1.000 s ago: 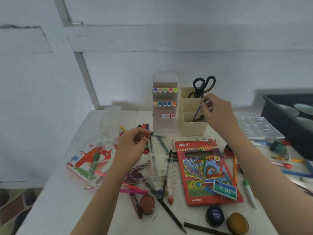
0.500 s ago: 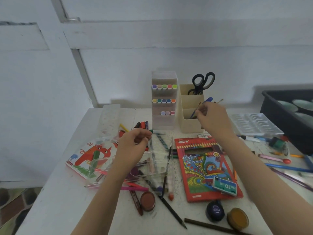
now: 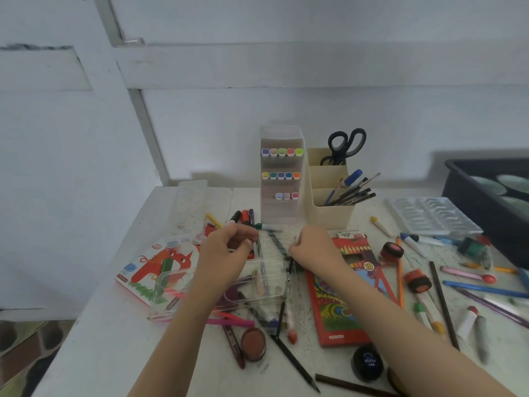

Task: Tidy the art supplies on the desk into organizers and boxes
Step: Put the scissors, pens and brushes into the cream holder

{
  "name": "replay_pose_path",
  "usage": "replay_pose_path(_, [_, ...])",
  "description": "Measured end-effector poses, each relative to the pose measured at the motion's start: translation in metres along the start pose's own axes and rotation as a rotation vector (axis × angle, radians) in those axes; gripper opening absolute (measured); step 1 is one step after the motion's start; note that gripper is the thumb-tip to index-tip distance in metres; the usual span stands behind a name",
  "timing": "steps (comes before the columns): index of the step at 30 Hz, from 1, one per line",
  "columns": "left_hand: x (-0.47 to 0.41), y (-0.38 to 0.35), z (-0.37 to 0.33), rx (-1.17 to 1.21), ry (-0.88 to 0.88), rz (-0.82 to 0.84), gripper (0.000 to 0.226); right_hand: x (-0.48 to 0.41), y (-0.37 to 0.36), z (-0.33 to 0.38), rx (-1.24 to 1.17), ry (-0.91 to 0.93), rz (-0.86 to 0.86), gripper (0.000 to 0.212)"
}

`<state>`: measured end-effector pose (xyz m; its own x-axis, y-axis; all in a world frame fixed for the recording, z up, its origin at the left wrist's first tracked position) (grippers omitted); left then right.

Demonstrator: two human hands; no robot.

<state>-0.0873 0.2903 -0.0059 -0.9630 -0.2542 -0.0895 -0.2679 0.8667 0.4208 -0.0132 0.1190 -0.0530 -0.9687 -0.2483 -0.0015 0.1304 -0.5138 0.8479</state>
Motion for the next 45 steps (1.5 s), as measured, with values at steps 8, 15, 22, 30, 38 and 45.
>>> replay_pose_path(8, [0.0,-0.002,0.008,0.002,0.0,-0.004,0.025,-0.001,0.001,-0.003,-0.077,-0.073,0.063,0.029])
replay_pose_path(15, [0.001,-0.005,0.004,-0.014,-0.02,0.0,0.026,0.001,0.002,0.0,-0.111,-0.145,0.125,0.015])
replay_pose_path(22, [0.004,0.002,0.007,0.022,0.014,-0.014,0.034,0.004,0.004,-0.005,-0.223,-0.169,0.165,0.012])
replay_pose_path(30, [0.008,-0.001,0.003,-0.029,-0.023,0.002,0.033,0.018,0.018,0.02,0.041,0.174,0.071,0.012])
replay_pose_path(38, [0.004,0.003,0.003,0.002,-0.001,-0.004,0.028,0.085,0.003,0.051,0.08,0.502,0.533,0.043])
replay_pose_path(45, [0.008,-0.005,-0.006,-0.029,-0.037,0.032,0.025,0.096,-0.003,0.051,0.141,0.594,0.456,0.023])
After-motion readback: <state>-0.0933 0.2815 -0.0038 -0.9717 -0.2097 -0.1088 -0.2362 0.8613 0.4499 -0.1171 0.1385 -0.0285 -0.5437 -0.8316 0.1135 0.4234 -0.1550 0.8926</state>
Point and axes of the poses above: each hand's wrist, its own x-axis away from the middle knuckle, its own y-axis out of the back of the hand, z = x × y, the point moved 7 cm from there along -x, towards the middle knuckle, and after that the axes turned 8 degrees about y, right-handed, at the moved point
